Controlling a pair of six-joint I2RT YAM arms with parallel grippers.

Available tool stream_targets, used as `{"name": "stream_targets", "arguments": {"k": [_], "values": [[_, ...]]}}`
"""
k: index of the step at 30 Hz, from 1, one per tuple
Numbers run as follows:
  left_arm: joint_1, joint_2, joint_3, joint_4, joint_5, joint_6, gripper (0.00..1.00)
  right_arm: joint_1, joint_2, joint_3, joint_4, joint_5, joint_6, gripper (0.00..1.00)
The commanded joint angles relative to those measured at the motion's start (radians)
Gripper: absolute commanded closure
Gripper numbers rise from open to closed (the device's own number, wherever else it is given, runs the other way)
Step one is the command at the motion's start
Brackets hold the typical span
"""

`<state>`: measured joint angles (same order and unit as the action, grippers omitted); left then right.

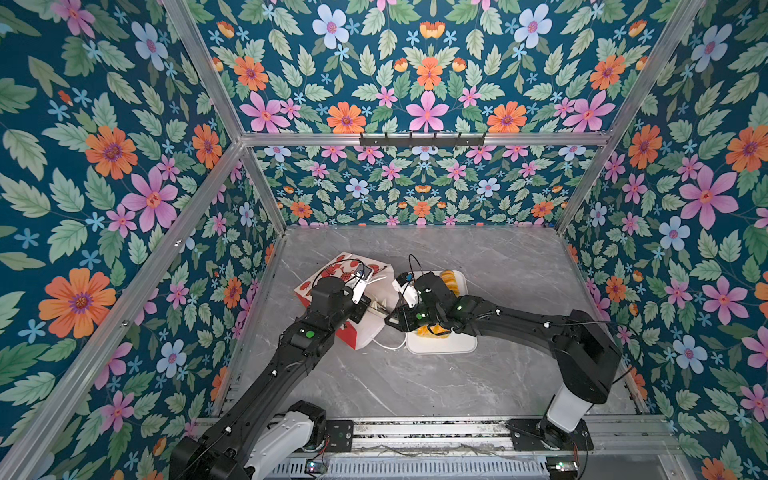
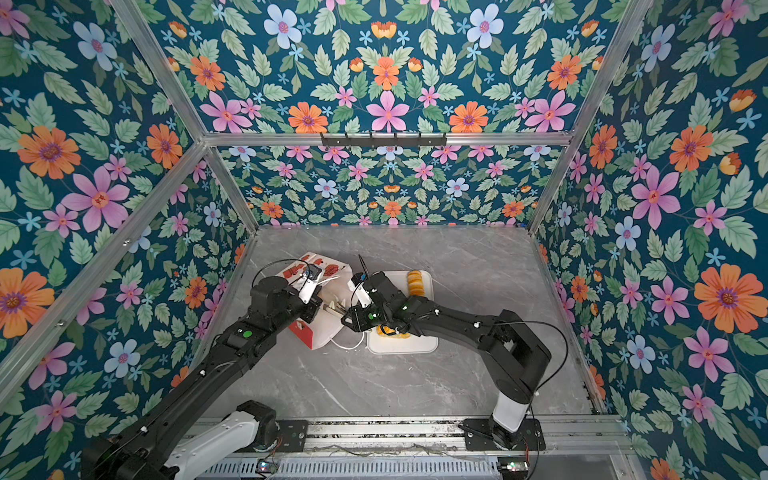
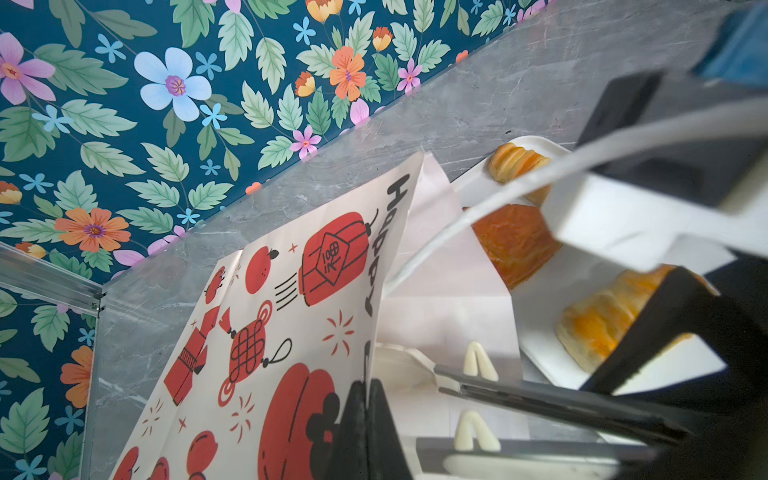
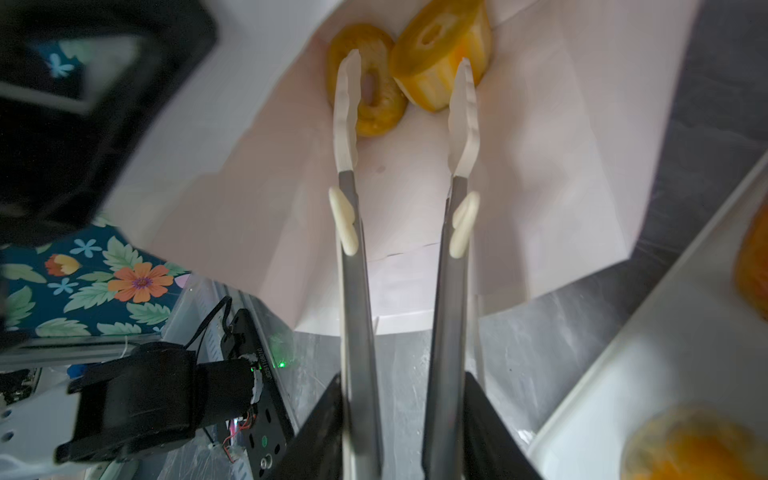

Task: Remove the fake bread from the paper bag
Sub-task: 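Close the tongs on the yellow ring-shaped pieces inside the bag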

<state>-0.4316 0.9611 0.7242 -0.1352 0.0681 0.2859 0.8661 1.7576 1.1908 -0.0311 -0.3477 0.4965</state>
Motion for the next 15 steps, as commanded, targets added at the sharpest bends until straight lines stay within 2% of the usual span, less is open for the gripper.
{"name": "stream_targets", "arguments": {"k": [1, 15], "values": [[0.002, -0.007, 0.001, 0.023, 0.012, -0.007, 1.0, -0.011, 0.028, 0.036, 0.032, -0.029, 0.024, 0.58], [0.001, -0.01, 0.0, 0.023, 0.019, -0.008, 1.0, -0.03, 0.121, 0.119, 0.025, -0.053, 0.012, 0.56]]}}
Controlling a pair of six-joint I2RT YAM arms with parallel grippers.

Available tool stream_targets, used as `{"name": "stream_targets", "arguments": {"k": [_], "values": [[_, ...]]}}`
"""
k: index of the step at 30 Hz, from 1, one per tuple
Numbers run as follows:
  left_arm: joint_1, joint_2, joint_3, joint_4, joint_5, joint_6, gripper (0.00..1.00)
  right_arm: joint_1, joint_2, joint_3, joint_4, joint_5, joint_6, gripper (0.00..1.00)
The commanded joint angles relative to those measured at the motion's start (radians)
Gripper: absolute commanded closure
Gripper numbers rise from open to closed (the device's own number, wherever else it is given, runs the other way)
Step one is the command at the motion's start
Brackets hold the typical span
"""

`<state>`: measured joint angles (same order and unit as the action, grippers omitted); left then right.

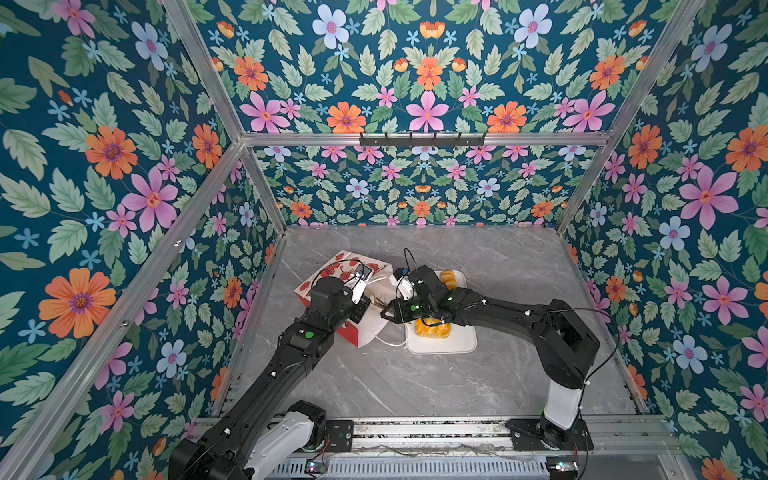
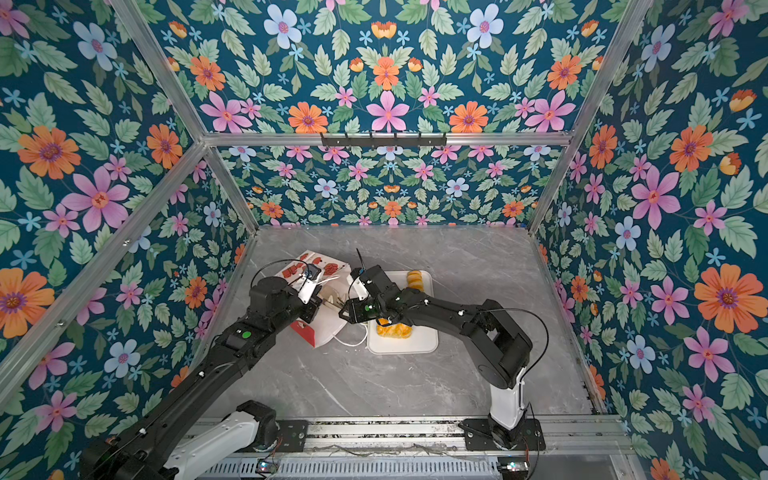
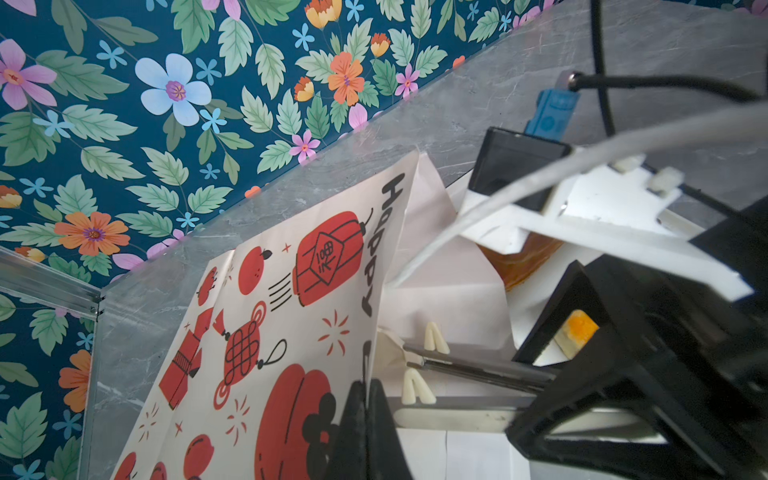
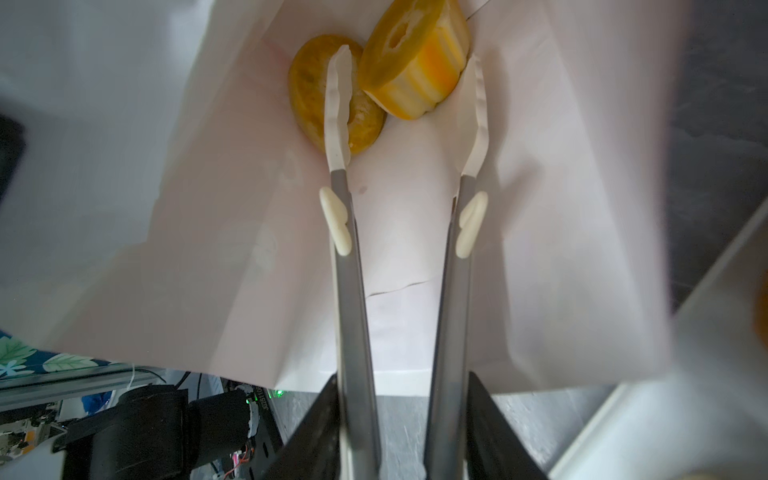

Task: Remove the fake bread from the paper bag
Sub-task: 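Close the tongs on the yellow ring-shaped pieces inside the bag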

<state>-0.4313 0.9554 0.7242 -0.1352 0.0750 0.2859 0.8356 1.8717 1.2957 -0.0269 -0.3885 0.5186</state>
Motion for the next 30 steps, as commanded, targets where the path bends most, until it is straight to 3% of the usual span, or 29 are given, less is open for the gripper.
{"name": "stream_targets", "arguments": {"k": [1, 12, 30], "values": [[0.0, -0.003, -0.001, 0.023, 0.014, -0.01, 1.0, 0.0, 0.01, 0.022, 0.022, -0.014, -0.017, 0.56], [0.001, 0.005, -0.002, 0.023, 0.017, -0.008, 1.0, 0.0, 0.062, 0.089, -0.007, -0.036, -0.016, 0.55], [0.0, 0.043, 0.033, 0.019, -0.014, -0.036, 1.0, 0.02, 0.007, 0.06, -0.075, 0.01, 0.048, 0.55]]}}
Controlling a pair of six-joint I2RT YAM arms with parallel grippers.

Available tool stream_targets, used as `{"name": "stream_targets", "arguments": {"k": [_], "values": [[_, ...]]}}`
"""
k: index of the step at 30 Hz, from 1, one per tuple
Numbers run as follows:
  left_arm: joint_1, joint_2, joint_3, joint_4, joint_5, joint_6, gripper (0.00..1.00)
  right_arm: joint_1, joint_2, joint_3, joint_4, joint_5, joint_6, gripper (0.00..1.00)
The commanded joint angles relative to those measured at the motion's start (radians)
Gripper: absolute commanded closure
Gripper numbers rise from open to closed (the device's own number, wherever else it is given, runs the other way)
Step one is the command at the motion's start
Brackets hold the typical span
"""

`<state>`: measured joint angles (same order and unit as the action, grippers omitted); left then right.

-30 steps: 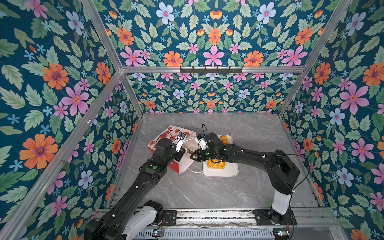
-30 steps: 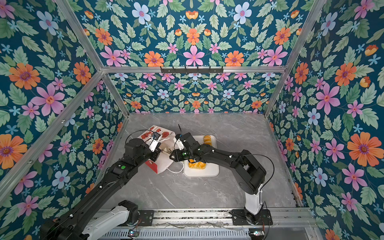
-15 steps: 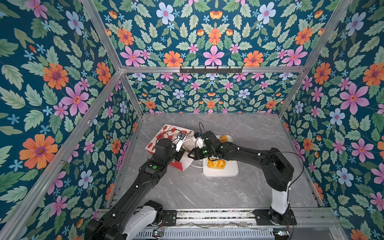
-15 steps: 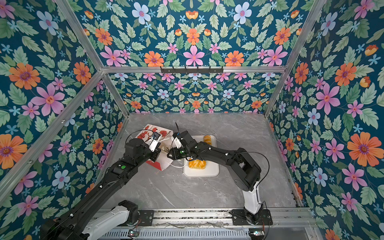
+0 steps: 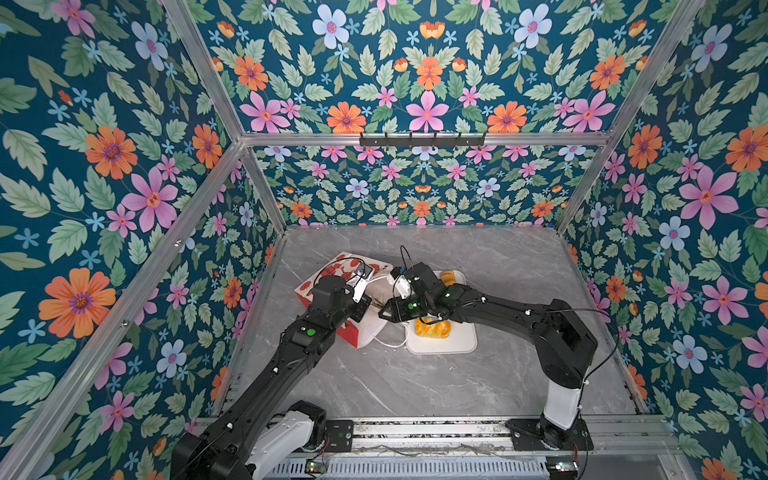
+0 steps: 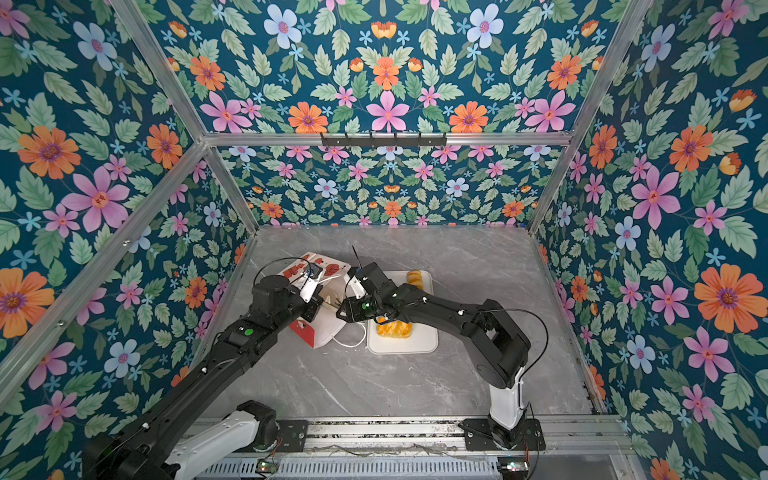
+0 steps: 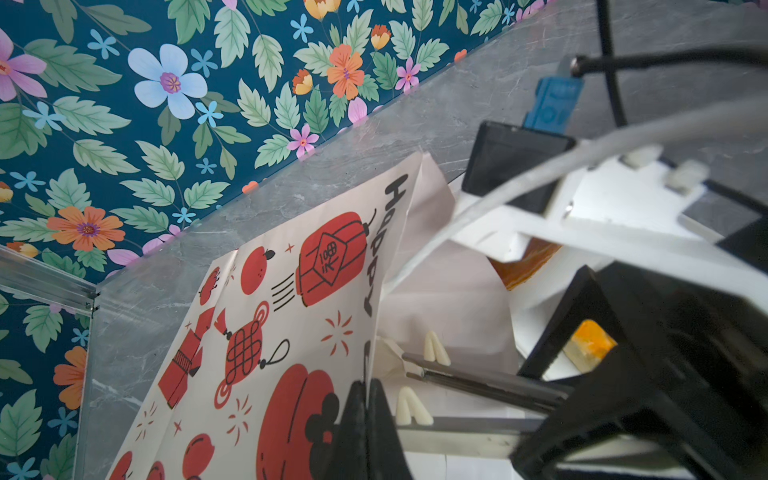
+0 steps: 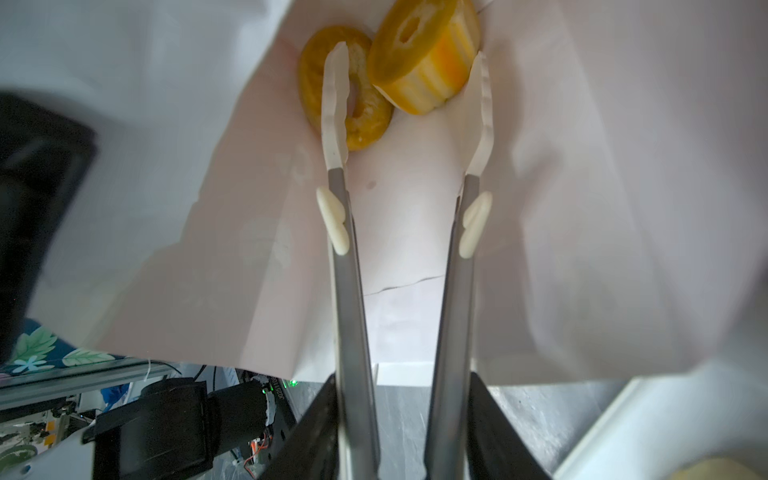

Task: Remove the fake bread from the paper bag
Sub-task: 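Close the tongs on the yellow ring-shaped pieces inside the bag, then pull the striped yellow ring out of the bag with the right tongs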

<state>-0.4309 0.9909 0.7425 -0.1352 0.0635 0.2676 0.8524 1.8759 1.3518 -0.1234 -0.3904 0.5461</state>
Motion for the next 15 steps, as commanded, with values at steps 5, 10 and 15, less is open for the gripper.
{"name": "stream_targets", "arguments": {"k": [5, 10, 15], "values": [[0.0, 0.013, 0.03, 0.019, -0.003, -0.031, 1.0, 0.008, 0.015, 0.014, 0.043, 0.027, 0.045, 0.55], [0.0, 0.028, 0.041, 0.011, -0.001, -0.043, 1.0, 0.01, 0.025, 0.015, 0.065, 0.044, 0.067, 0.55], [-0.001, 0.031, 0.041, 0.011, 0.009, -0.051, 1.0, 0.01, 0.048, 0.03, 0.075, 0.059, 0.08, 0.55]]}}
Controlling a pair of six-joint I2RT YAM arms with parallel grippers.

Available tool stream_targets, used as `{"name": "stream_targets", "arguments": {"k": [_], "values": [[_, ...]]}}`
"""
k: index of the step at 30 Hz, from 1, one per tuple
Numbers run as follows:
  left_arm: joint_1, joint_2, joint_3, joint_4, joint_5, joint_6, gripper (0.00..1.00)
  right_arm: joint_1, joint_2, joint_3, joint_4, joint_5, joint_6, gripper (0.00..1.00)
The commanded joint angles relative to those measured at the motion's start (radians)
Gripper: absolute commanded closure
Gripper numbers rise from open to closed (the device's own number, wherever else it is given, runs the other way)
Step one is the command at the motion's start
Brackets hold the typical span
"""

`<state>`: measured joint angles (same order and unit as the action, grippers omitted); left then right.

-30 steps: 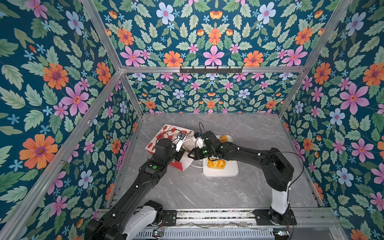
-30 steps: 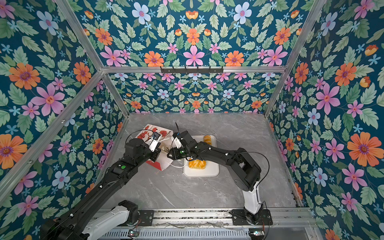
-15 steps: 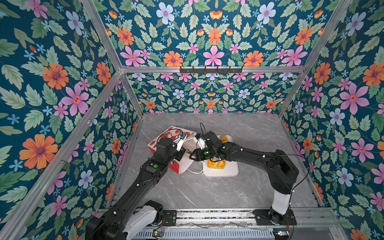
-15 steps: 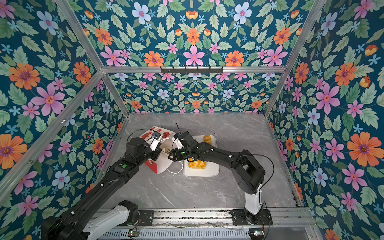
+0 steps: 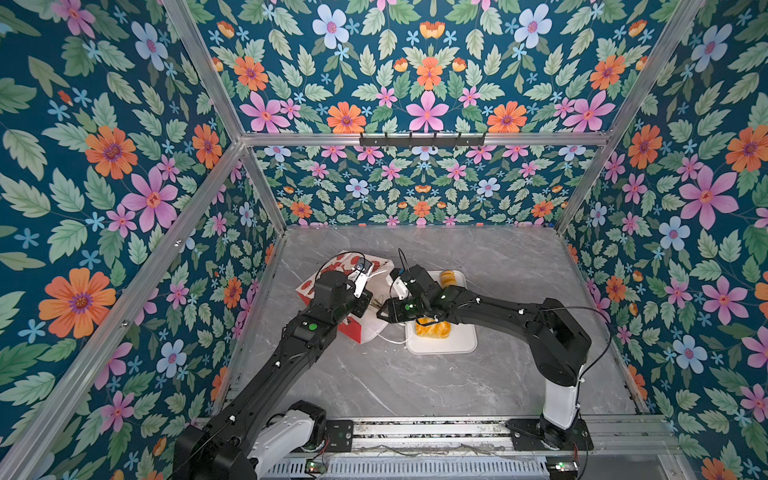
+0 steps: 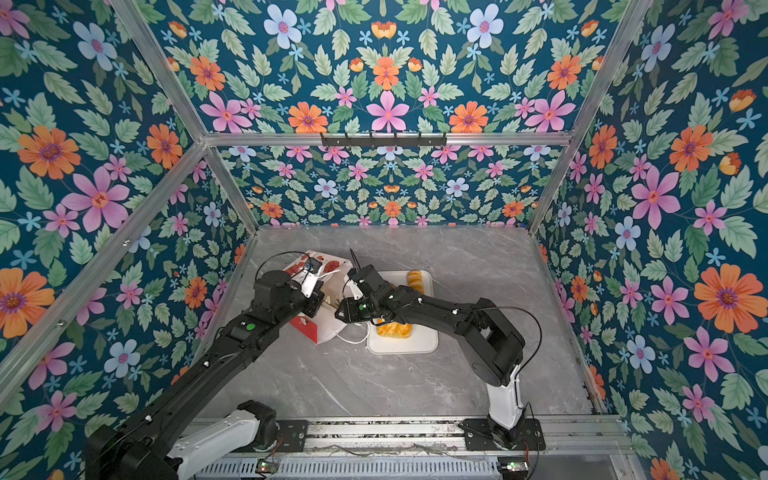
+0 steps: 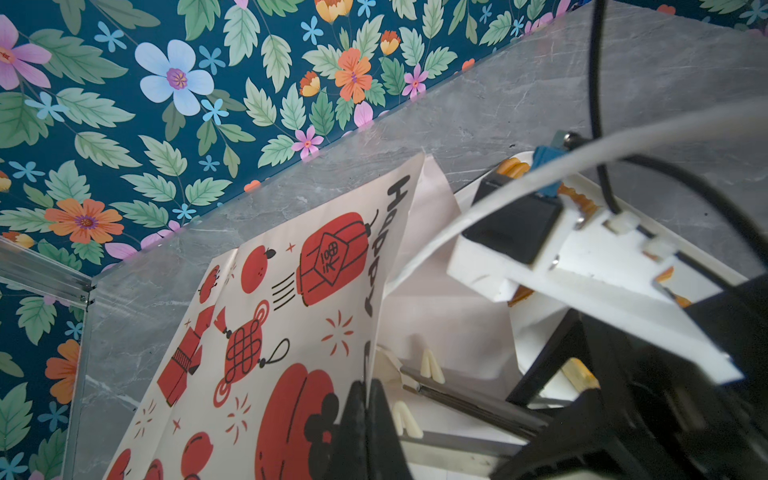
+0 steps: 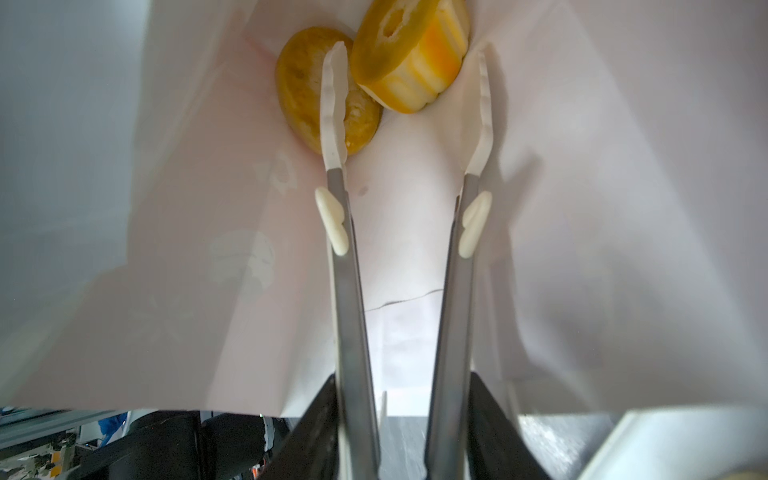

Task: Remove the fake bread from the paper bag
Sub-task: 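Pull the striped yellow ring out of the bag with the right tongs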

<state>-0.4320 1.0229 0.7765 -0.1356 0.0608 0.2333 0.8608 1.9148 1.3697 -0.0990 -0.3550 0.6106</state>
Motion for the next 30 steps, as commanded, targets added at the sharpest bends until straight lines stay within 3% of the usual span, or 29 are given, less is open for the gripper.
{"name": "stream_targets", "arguments": {"k": [1, 16, 30], "values": [[-0.001, 0.0, 0.008, 0.012, 0.016, -0.017, 1.0, 0.001, 0.014, 0.012, 0.059, 0.025, 0.02, 0.55], [-0.002, -0.017, -0.005, 0.023, 0.04, -0.015, 1.0, 0.001, 0.09, 0.072, 0.073, 0.007, 0.048, 0.6], [-0.002, -0.017, -0.009, 0.027, -0.002, -0.017, 1.0, 0.001, 0.044, 0.046, 0.044, 0.018, 0.016, 0.84]]}}
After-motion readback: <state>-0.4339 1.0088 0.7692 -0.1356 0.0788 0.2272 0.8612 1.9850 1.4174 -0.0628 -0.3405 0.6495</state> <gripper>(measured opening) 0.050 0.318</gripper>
